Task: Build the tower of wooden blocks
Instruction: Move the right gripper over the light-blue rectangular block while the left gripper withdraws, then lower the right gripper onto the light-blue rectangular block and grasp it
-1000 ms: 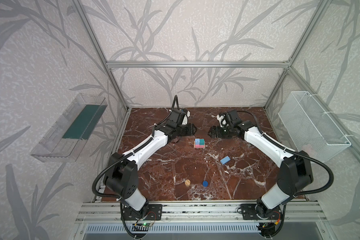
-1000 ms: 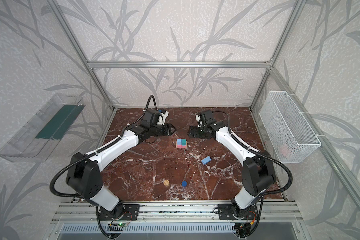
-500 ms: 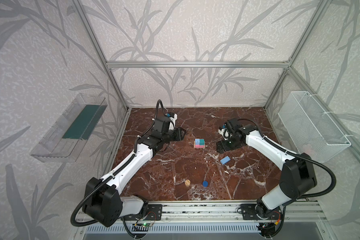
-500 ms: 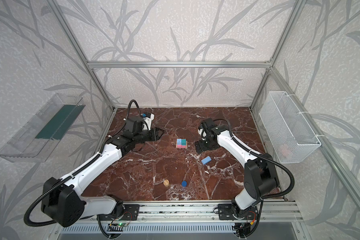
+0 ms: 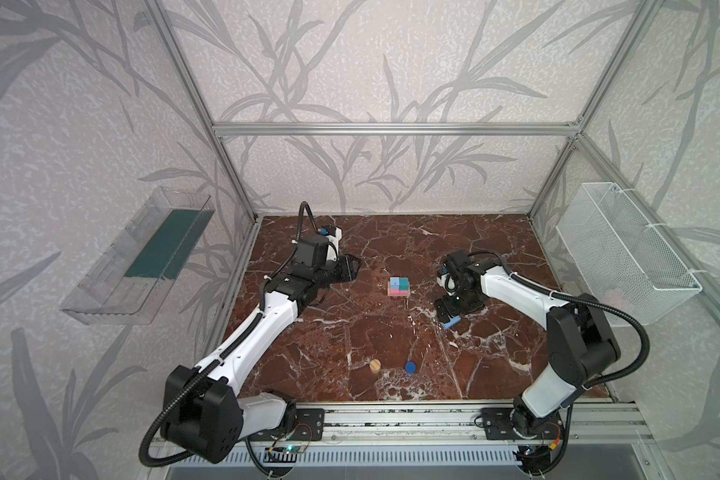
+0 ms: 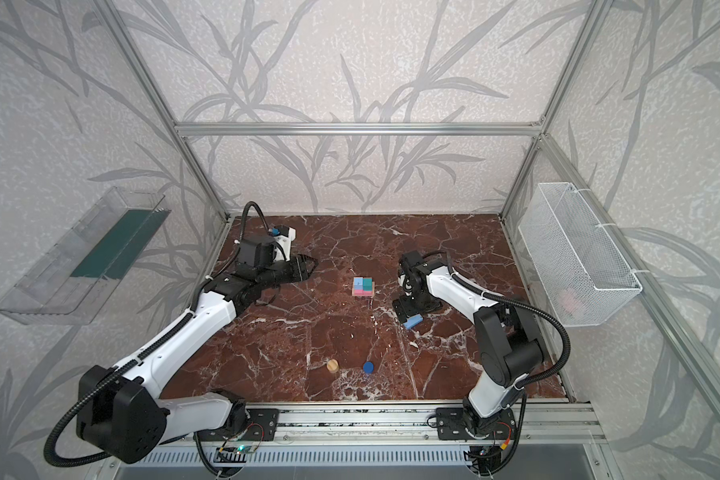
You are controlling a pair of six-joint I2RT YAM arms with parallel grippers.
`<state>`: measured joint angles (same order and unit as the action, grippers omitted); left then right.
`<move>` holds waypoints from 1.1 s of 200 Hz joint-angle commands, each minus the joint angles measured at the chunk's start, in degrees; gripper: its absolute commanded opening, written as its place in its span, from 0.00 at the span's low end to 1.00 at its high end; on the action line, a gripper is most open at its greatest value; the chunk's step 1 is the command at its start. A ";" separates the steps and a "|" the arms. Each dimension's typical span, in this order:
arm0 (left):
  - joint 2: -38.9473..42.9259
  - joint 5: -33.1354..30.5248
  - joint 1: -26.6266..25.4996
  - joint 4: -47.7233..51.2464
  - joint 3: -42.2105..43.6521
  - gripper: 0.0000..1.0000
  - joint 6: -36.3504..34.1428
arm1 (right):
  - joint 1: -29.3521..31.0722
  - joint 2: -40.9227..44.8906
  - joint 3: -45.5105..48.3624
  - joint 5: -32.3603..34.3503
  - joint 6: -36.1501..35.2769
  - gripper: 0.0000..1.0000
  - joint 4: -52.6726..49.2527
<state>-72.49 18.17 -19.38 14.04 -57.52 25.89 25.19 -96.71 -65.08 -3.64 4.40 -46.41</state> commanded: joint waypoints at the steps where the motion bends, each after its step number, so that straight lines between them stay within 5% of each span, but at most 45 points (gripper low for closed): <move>1: 0.17 0.81 0.31 -1.47 0.64 0.45 -0.23 | 0.21 -0.76 0.66 0.96 -0.87 0.93 0.92; 220: -1.98 2.09 0.48 -2.63 0.36 0.45 0.09 | 1.99 -5.14 2.23 2.01 2.00 0.91 4.40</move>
<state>-74.39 19.62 -19.25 12.75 -57.49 26.02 26.06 -103.44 -63.64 -1.41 4.82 -41.47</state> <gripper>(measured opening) 0.446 0.913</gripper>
